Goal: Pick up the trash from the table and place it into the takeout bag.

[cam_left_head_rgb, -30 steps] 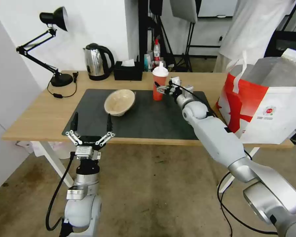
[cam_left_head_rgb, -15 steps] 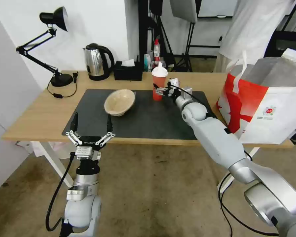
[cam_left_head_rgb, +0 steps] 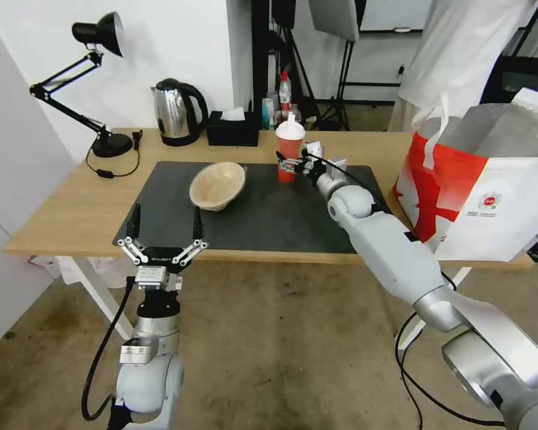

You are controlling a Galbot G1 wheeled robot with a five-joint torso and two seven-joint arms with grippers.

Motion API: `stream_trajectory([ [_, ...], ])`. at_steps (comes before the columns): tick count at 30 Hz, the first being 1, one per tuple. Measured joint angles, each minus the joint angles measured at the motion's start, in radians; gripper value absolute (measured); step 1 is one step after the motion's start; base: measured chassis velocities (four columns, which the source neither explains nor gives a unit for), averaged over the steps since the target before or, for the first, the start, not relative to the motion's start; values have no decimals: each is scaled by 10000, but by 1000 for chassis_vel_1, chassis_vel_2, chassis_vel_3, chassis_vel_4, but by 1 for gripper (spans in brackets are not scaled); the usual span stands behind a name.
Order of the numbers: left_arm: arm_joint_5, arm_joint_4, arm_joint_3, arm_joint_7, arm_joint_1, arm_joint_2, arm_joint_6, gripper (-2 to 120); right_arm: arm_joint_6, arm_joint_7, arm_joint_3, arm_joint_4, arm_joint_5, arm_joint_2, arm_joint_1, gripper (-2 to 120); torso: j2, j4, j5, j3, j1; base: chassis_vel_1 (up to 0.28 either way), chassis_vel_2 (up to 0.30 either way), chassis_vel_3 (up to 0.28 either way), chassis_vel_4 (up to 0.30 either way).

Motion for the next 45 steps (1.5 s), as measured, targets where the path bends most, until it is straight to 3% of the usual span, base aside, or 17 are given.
stream_trajectory([
  [45,-26,105,6,-5,-52,0,-80,100,29,-133,-127,-904,-57,379,654,96,0,0,0,1,0,0,0,0,0],
])
